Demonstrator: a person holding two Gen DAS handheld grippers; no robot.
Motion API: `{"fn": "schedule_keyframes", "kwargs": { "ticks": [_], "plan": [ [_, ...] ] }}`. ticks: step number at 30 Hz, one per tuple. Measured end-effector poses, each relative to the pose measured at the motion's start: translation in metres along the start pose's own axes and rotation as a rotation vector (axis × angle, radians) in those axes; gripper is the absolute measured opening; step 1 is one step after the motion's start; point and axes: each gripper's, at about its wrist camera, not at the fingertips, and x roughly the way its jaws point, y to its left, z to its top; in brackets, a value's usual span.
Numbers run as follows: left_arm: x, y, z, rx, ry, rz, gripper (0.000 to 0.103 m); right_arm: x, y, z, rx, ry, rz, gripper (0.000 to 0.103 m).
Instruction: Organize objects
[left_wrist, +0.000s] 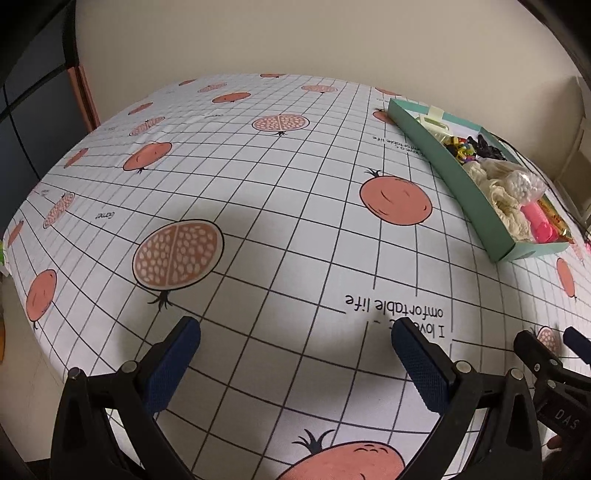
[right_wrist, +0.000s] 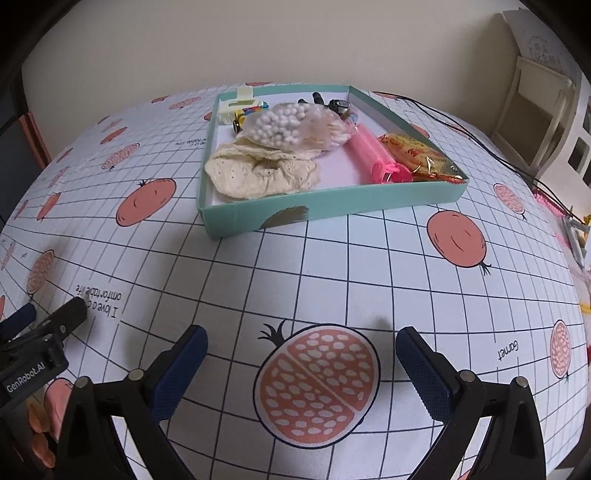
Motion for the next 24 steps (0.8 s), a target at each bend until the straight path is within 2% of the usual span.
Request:
{"fn": "schedule_keyframes", "kwargs": {
  "ticks": [24],
  "plan": [
    [-0.0006,0.0010,-0.0016,-0.005,-0.022,0.007,0.103,-0.0002,-0.0030,-0.0041,0.022,-0.026,0.012,0.103]
  ]
}}
